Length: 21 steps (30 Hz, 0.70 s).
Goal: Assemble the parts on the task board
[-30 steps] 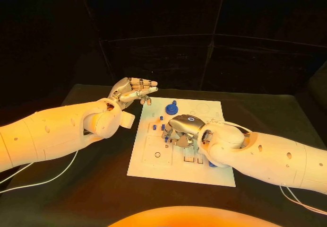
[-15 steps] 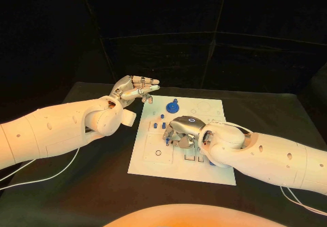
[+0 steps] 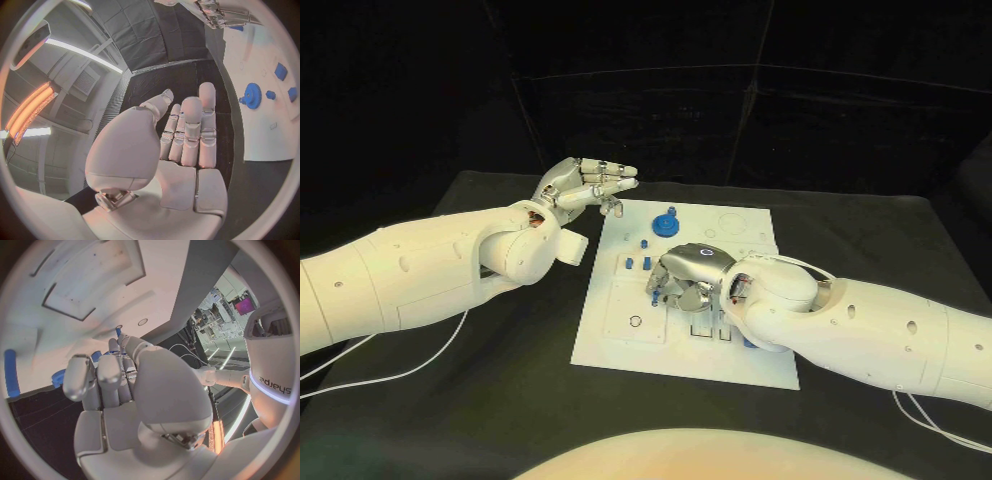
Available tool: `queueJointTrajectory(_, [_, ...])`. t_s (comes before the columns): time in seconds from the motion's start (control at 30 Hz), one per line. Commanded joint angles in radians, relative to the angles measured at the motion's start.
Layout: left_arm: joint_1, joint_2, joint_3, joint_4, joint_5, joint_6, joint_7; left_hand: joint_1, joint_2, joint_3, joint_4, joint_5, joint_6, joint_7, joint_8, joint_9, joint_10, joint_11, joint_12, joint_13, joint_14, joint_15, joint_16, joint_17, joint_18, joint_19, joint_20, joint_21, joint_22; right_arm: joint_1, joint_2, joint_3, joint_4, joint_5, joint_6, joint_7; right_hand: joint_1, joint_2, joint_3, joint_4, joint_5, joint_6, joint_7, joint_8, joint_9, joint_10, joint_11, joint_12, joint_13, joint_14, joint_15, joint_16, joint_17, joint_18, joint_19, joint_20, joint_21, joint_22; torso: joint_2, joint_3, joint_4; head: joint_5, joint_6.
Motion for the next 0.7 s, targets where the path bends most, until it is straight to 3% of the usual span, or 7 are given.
queueJointTrajectory(0.03, [0.002,0.000,0.001,0.000,0.003,0.013,0.001,0.003,-0.003,-0.004,0.000,0.003,-0.003,0.006,0.004,-0.002,-0.010,-0.001,0.003,-0.001,-0.006,0.004,-0.005,-0.001,0.013,-0.005,0.001,-0.005,-0.002,0.001,0.003,0.000,-0.003,-0.005,0.020,0.000,-0.008,0.002,0.008,0.000,0.001,0.006,0.000,0.002,0.001,0.005,0.004,0.000,0.000,0.005,0.003,0.003,0.001,-0.013,0.004,0.000,0.006,0.001,0.000,-0.0002,-0.0002,0.000,-0.002])
queueJointTrajectory(0.27, [0.002,-0.002,0.001,0.001,0.003,0.013,-0.001,0.003,-0.003,-0.004,0.000,0.003,-0.003,0.006,0.004,-0.002,-0.010,-0.001,0.003,-0.001,-0.006,0.004,-0.005,-0.001,0.013,-0.005,0.001,-0.005,-0.002,0.001,0.000,-0.013,-0.003,-0.007,0.057,-0.006,-0.009,0.001,0.009,-0.002,0.001,0.006,0.000,0.002,0.001,0.005,0.004,0.000,0.000,0.005,0.003,0.004,0.000,-0.013,0.004,0.000,0.006,0.000,-0.001,-0.0009,0.0012,0.000,-0.007])
queueJointTrajectory(0.7, [0.002,-0.003,0.001,-0.001,0.003,0.014,-0.002,0.003,-0.003,-0.004,0.000,0.003,-0.003,0.006,0.004,-0.002,-0.010,-0.001,0.003,-0.001,-0.006,0.004,-0.005,-0.001,0.013,-0.005,0.001,-0.005,-0.002,0.001,-0.003,-0.018,0.010,-0.010,0.050,-0.003,-0.010,0.001,0.010,-0.002,0.000,0.006,0.000,0.002,0.001,0.005,0.004,0.000,0.000,0.005,0.003,0.004,-0.001,-0.013,0.004,0.000,0.006,0.000,-0.001,0.0002,0.0001,0.004,-0.008])
